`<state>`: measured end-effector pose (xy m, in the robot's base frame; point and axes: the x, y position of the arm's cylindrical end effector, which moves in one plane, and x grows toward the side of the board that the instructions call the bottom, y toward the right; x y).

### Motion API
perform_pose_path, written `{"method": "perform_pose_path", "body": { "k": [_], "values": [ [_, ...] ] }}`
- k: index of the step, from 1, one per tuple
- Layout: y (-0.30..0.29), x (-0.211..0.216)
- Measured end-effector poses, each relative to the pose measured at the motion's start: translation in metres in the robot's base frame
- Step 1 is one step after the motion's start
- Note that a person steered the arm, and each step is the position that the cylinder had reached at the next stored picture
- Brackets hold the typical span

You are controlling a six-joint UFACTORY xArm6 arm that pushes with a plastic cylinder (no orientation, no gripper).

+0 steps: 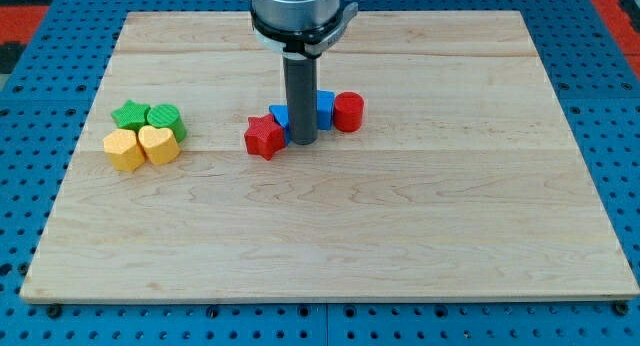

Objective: Move the red star to the left of the blue triangle

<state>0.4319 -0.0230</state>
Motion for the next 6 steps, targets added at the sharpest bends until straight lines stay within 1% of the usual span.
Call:
{"method": "perform_pose_path", "body": {
  "k": [1, 2, 3, 4, 5, 6],
  "values": [
    [-0.003, 0.021],
    [-0.032, 0.013],
    [-0.043, -0.004],
    [-0.043, -0.003],
    [-0.043, 0.025],
    [-0.035, 0.028]
  ]
}}
